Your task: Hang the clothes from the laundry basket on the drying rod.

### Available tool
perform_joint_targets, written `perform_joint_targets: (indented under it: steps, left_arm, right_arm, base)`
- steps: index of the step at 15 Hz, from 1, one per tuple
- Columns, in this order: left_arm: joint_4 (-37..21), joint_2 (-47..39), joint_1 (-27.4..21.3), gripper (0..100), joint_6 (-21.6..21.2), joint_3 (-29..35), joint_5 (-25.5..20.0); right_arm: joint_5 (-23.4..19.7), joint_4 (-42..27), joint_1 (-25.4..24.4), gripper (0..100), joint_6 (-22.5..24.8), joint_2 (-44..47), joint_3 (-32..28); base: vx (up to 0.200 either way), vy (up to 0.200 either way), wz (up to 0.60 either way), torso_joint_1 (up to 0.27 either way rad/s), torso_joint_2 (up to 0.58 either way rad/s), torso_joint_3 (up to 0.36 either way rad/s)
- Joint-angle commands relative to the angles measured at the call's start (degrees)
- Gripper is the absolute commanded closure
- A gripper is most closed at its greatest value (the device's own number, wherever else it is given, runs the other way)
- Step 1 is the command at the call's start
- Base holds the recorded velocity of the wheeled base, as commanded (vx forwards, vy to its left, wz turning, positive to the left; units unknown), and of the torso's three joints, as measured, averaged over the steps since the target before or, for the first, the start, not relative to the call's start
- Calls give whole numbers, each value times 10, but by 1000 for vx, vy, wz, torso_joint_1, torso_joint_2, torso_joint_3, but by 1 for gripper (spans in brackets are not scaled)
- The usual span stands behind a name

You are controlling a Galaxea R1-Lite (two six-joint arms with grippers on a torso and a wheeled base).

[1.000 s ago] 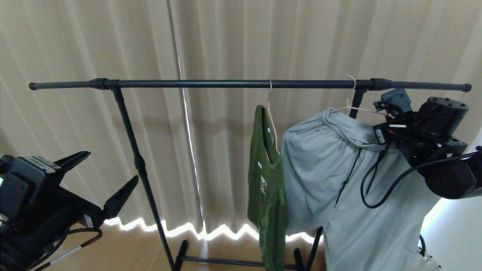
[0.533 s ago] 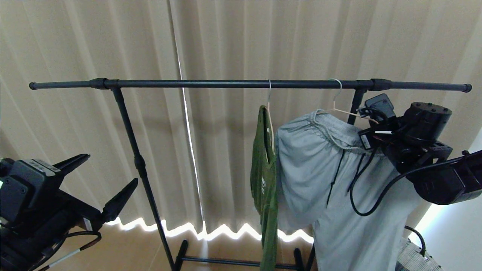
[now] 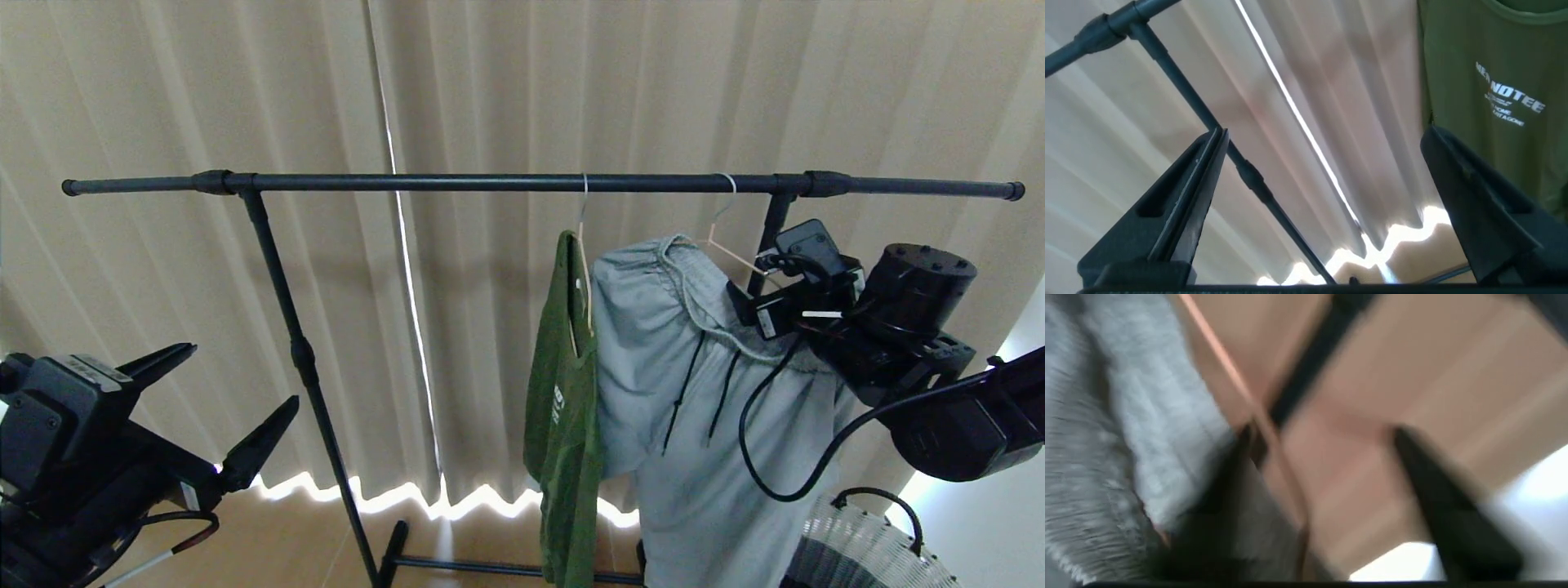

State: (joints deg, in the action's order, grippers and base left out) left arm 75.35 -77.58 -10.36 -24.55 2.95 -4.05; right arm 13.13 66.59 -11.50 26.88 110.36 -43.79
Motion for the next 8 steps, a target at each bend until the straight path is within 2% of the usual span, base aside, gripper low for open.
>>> perform_joint_targets:
  steps: [1, 6, 8]
  left_arm:
    - [1, 5, 0, 0, -1, -9, 0]
    - [1, 29, 3, 0, 6, -30, 0]
    - [-1, 39, 5, 0, 28, -30, 1]
  right_arm:
    - [-40, 27, -4, 0, 0, 2, 33]
    - [-108, 83, -4, 0, -1, 0, 52]
    - [-140, 120, -4, 0, -20, -5, 63]
  base:
    - [0, 0, 0, 0, 0, 0]
    - [0, 0, 0, 0, 0, 0]
    - [0, 0, 0, 0, 0, 0]
